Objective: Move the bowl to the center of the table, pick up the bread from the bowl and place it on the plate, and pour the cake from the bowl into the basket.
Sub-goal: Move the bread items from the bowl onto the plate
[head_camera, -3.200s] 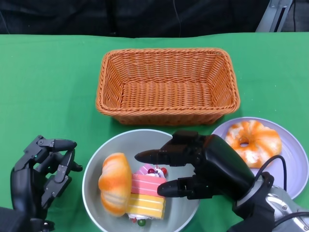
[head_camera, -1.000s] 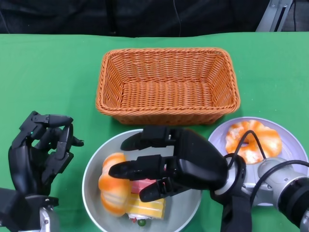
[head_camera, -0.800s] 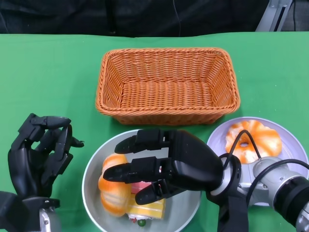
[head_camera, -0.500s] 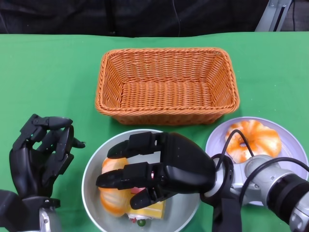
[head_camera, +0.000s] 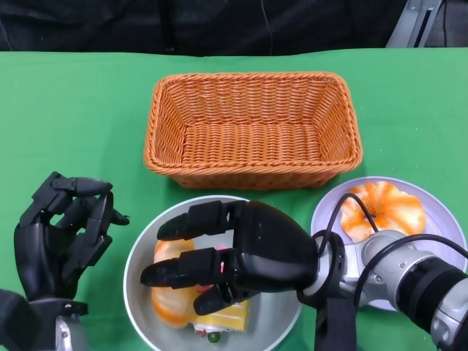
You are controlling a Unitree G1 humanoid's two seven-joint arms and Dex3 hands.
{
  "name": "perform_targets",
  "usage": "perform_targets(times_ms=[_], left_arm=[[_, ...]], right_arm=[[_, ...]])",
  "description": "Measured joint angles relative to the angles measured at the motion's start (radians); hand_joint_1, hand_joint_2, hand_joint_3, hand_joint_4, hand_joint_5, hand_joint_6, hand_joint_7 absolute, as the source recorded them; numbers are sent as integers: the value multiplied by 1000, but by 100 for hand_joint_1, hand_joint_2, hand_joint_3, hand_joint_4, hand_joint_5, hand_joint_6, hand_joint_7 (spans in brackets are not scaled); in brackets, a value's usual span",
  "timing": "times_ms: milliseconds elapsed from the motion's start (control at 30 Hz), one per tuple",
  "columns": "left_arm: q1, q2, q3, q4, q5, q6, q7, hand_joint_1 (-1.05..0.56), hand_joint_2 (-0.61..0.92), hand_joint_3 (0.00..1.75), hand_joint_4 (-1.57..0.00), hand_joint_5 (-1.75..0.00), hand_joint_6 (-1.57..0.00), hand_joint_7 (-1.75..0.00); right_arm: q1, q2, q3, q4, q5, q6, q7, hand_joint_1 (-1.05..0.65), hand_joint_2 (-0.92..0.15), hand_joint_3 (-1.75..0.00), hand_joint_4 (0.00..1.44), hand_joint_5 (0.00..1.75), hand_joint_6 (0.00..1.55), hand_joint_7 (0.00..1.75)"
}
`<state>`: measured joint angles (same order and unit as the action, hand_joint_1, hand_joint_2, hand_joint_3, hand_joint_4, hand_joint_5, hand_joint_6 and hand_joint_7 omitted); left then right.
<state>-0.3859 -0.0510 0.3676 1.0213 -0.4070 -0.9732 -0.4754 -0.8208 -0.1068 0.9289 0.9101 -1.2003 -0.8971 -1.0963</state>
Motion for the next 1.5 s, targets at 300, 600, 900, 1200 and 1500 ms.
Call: perform_targets(times_ms=[300,600,900,1200,1500], left_arm=[[-12,1,31,27,-39,4,-96,-25,85,50,-76,-152,-76,-121],[-31,3,55,60,-38,-22,-134,-30,92,36,-76,-151,-77,-118],[-31,0,40,58,48,-26,10,-27,92,37,-74,-157,-76,-124],[-31,1,26,59,64,-51,28,-29,92,36,-74,-157,-73,-126],[-31,1,19,64,90,-61,93,-29,92,37,-75,-156,-73,-126]], right_arm=[[-10,-3,13,-5,-7,39,32,-61,-74,0,71,12,71,0],[-12,6,39,3,-22,75,7,-57,-75,0,74,10,72,0],[-18,24,73,33,-24,91,7,-48,-79,-1,75,7,73,0],[-23,39,77,61,-23,96,27,-49,-83,-1,76,6,75,1],[-27,42,77,61,-23,115,59,-52,-84,-1,78,5,76,1]])
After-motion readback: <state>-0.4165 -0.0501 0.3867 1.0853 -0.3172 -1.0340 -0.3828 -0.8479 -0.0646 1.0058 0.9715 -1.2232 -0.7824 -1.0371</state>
